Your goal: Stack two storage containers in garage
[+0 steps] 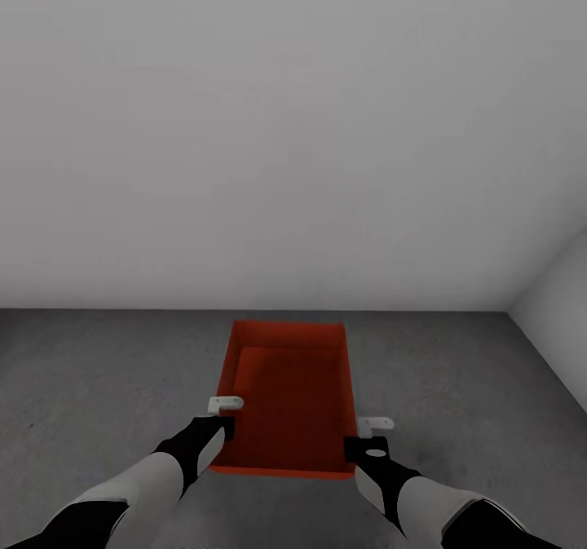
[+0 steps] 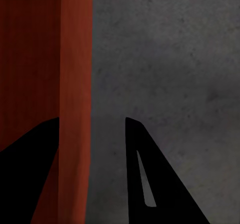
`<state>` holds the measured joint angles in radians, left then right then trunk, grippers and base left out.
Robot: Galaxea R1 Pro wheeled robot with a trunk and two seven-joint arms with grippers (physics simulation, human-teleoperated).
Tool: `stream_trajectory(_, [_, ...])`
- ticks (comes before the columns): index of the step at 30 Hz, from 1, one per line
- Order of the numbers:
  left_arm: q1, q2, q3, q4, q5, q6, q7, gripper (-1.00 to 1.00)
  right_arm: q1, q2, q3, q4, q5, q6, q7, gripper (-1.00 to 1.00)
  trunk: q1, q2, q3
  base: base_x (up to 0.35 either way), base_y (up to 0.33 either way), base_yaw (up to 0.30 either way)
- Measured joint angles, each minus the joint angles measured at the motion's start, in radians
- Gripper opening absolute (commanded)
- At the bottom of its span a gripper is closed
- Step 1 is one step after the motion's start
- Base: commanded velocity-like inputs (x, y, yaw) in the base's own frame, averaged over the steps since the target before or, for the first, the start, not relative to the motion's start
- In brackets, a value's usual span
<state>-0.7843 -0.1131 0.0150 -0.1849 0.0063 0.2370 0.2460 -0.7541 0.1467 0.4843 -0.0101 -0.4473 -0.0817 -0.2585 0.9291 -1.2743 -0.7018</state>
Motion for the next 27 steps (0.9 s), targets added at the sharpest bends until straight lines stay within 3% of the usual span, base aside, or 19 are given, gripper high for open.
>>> stream_trajectory(27, [0.000, 0.000, 0.001, -0.001, -0.001, 0.000, 0.000, -1.00, -0.001, 0.000, 0.000, 0.000, 0.000, 0.000, 0.000, -1.00, 0.104, -0.189, -0.117, 0.000, 0.000, 0.000])
